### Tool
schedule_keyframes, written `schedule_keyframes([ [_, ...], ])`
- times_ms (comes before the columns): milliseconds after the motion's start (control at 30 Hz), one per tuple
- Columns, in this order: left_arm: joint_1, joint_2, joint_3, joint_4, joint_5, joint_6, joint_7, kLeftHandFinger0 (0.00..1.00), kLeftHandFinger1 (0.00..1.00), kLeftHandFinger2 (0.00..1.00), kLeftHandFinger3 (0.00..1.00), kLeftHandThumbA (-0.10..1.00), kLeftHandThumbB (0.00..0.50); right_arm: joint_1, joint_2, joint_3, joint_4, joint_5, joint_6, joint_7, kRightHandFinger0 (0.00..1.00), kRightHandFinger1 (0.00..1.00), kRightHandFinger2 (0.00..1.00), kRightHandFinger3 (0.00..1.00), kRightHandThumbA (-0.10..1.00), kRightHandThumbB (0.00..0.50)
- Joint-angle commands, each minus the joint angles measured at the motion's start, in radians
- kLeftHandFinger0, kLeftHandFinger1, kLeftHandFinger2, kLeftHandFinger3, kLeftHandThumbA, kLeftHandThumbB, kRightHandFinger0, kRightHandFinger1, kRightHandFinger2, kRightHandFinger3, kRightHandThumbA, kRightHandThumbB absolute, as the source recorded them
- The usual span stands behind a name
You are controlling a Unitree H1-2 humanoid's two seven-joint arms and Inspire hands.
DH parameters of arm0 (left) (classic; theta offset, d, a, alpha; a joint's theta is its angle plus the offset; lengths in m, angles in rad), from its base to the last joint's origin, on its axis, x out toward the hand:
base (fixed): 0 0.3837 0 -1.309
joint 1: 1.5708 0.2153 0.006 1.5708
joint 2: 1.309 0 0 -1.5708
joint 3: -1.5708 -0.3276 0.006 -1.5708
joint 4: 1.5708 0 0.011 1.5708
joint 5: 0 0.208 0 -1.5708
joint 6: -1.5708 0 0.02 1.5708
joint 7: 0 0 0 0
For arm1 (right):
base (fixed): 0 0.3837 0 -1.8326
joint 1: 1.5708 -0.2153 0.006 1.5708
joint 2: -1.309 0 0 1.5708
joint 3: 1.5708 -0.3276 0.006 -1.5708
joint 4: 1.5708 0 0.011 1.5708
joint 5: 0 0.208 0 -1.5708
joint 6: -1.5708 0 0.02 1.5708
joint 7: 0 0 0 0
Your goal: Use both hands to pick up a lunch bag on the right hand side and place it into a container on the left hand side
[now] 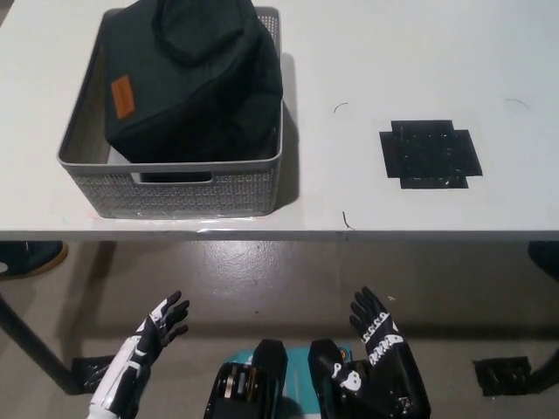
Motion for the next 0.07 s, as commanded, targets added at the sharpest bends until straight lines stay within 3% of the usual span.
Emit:
schedule_keyframes([
  [0, -0.021, 0.008, -0.003, -0.018, 0.002, -0.037, 0.024, 1.00, 1.00, 1.00, 1.00, 1.00, 0.159, -0.029, 0.021, -0.006, -0.008, 0.005, -0.060, 0.032, 1.00, 1.00, 1.00, 1.00, 1.00, 0.131],
  [33, -0.021, 0.008, -0.003, -0.018, 0.002, -0.037, 0.024, 1.00, 1.00, 1.00, 1.00, 1.00, 0.159, -0.029, 0.021, -0.006, -0.008, 0.005, -0.060, 0.032, 1.00, 1.00, 1.00, 1.00, 1.00, 0.131],
])
